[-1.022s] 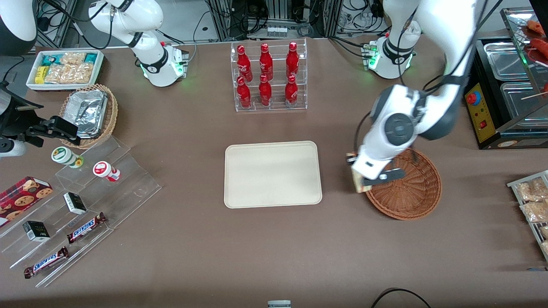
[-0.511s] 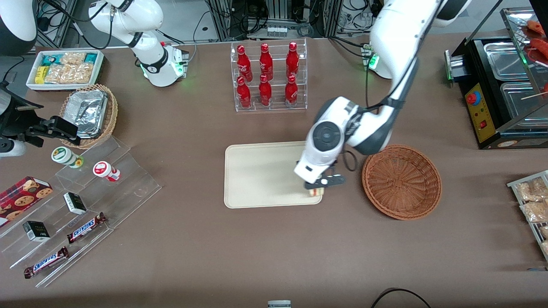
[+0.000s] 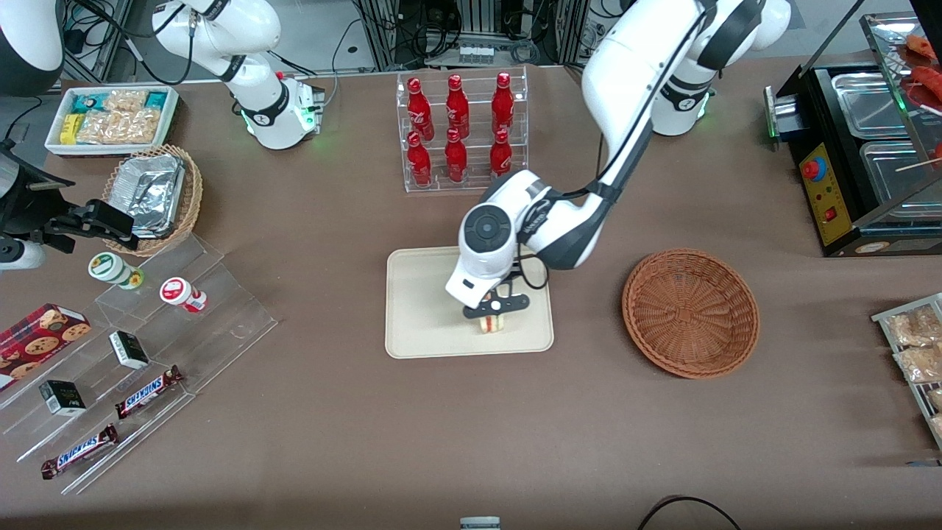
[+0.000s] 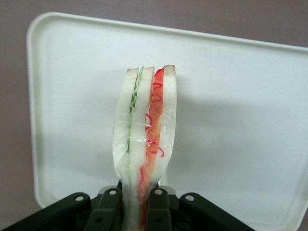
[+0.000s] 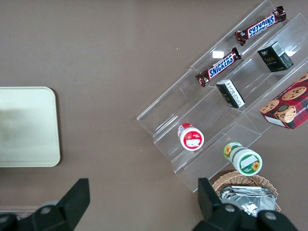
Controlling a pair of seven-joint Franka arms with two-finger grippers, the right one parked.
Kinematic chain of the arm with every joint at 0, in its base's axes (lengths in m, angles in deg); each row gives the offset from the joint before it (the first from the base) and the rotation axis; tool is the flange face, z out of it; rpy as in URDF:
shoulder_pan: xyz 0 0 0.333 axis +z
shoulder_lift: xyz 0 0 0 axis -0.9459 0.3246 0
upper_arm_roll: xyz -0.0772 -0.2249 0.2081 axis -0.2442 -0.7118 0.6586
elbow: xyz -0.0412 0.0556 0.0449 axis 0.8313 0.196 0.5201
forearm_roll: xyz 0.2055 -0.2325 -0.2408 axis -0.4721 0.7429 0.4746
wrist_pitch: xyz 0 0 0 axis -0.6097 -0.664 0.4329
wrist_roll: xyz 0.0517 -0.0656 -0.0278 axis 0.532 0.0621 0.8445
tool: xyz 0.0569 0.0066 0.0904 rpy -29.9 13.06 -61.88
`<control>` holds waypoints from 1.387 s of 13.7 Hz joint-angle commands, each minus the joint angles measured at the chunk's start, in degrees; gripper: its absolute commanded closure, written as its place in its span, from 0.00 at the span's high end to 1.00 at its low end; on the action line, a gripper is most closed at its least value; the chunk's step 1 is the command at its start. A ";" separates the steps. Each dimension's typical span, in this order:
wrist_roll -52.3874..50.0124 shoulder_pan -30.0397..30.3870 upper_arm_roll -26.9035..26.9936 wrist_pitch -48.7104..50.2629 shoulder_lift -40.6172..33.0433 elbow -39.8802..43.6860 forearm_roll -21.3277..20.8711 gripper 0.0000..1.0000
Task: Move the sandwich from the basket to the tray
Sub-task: 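Lower the sandwich onto the tray and open the left gripper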
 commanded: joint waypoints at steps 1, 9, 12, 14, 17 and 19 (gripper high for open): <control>-2.40 -1.82 0.67 -1.28 2.32 3.19 0.58 0.00; -6.27 -2.18 0.76 -1.64 4.08 3.45 0.58 0.08; -6.27 -2.18 0.76 -1.64 3.91 3.45 0.58 1.00; -6.36 -2.00 0.76 -1.55 3.47 3.45 0.58 1.00; -6.36 -1.56 0.76 -0.68 1.10 3.54 0.84 1.00; -5.75 -1.47 0.93 0.99 -0.74 3.54 1.11 1.00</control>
